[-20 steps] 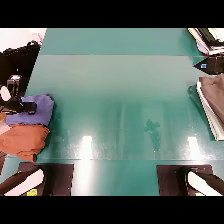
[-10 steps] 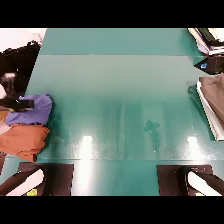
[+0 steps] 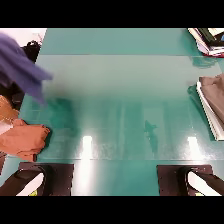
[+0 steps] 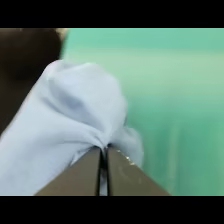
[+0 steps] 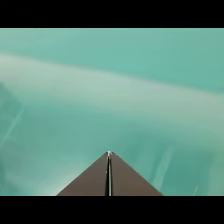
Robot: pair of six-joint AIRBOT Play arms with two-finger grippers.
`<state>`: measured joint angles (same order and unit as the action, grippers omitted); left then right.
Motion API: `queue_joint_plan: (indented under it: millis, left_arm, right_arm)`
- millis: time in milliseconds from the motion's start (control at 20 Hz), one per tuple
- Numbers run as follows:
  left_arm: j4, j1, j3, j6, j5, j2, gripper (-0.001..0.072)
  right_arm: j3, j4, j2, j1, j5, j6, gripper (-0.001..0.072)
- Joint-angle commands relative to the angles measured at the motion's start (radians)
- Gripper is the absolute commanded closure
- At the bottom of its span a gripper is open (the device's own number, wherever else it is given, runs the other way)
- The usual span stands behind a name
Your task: Fold the shirts.
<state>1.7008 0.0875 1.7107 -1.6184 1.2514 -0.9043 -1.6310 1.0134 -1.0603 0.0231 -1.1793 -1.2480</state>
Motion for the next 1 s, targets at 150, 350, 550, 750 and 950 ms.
queue_joint_plan:
  millis: [150,350,550,750,950]
  left_arm:
    - [-0.041,0.377,0.103,-0.034,0.105,-0.124,0.0687]
    - [-0.235,0.575,0.102,0.036,0.111,-0.36,0.0684]
    - [-0.294,0.665,0.102,0.099,0.095,-0.584,0.0095]
    - [-0.084,0.572,0.103,0.1,0.112,-0.628,0.0095]
    - [-0.103,0.307,0.047,0.035,0.127,-0.628,0.0095]
  right_arm:
    - [-0.053,0.0,-0.004,0.0,0.025,0.0,0.0694]
    - [-0.05,0.0,-0.005,0.0,0.012,0.0,0.0694]
    - [-0.05,0.0,-0.005,0.0,-0.035,0.0,0.0694]
    - [-0.05,0.001,-0.005,0.0,-0.071,0.0,0.0694]
    - [-0.05,0.001,-0.005,0.0,-0.078,0.0,0.0694]
